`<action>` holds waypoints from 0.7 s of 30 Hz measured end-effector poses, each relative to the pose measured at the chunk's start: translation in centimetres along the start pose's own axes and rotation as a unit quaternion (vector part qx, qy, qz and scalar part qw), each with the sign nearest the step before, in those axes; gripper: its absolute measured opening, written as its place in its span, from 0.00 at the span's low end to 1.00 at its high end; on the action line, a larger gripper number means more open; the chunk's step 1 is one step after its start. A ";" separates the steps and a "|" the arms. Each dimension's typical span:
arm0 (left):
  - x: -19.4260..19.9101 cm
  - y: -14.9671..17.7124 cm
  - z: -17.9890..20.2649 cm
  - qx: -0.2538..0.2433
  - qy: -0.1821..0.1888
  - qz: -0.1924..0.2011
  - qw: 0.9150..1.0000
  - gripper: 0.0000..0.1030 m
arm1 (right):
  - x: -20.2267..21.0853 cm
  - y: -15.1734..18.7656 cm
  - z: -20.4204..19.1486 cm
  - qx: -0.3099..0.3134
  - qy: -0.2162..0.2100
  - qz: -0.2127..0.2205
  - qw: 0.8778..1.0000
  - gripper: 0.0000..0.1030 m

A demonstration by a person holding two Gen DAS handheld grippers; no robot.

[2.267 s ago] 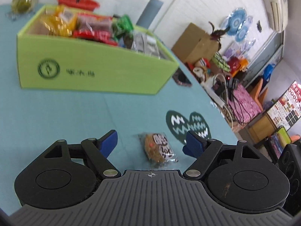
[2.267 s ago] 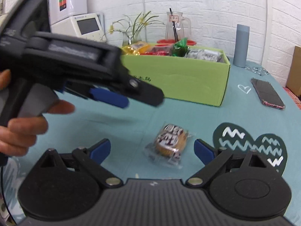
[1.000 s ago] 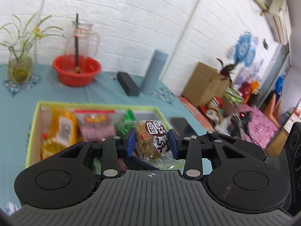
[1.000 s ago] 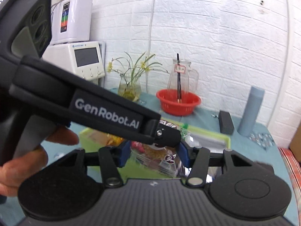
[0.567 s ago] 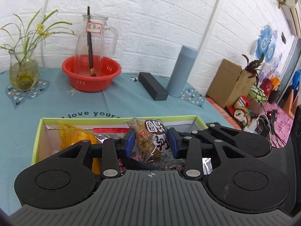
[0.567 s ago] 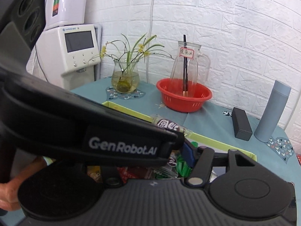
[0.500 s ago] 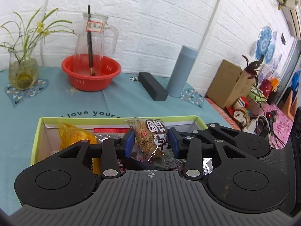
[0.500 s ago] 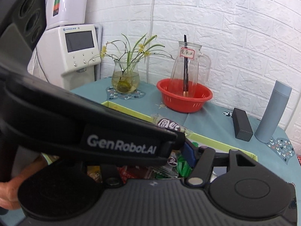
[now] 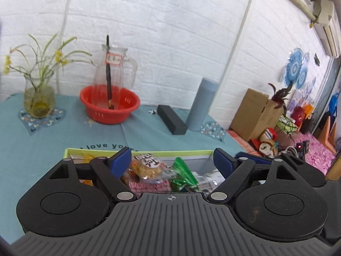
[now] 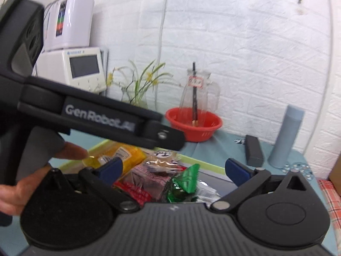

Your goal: Organize snacks

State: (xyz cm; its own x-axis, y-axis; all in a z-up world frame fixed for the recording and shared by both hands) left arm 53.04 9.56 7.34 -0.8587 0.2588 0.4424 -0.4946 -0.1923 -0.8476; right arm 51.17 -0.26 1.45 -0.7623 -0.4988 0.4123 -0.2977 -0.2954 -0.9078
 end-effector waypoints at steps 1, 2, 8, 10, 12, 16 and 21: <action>1.3 0.2 0.3 0.004 0.001 0.004 1.000 0.73 | 1.7 0.2 0.0 -0.008 0.002 0.003 1.000 0.99; 2.8 0.6 0.6 0.008 0.002 0.009 1.000 0.76 | 3.4 0.5 -0.1 -0.016 0.007 0.006 1.000 0.99; 12.4 6.7 2.1 0.003 -0.022 0.037 0.999 0.83 | 14.1 5.6 -1.5 -0.070 0.048 0.017 0.996 0.99; 15.5 10.3 2.5 0.009 -0.033 0.036 0.999 0.83 | 17.5 8.1 -2.5 -0.087 0.062 0.013 0.994 0.99; 18.0 13.7 2.9 0.017 -0.040 0.027 0.999 0.84 | 20.6 10.5 -3.6 -0.104 0.077 0.007 0.992 0.99; 22.6 19.3 4.7 -0.001 -0.069 0.038 0.997 0.86 | 26.6 13.8 -6.0 -0.129 0.087 0.017 0.988 0.99; 27.5 24.5 8.1 -0.038 -0.082 0.052 0.995 0.86 | 33.8 16.4 -8.4 -0.154 0.108 0.065 0.980 1.00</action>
State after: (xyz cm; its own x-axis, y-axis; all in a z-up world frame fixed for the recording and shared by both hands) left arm 16.19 4.31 1.13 -0.9183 0.0821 0.3874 -0.3954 -0.1356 -0.9085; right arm 15.70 -15.07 -0.18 -0.8992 -0.3216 0.2966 -0.3246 0.0362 -0.9451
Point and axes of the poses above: each gripper's, at about its wrist camera, not at the fingertips, and x roughly against the way its jaws point, z to its right, y to its underside, the point moved 8 cm from there along -x, roughly the way its jaws point, and after that the axes turned 1 degree about -y, right-handed, at the moved point
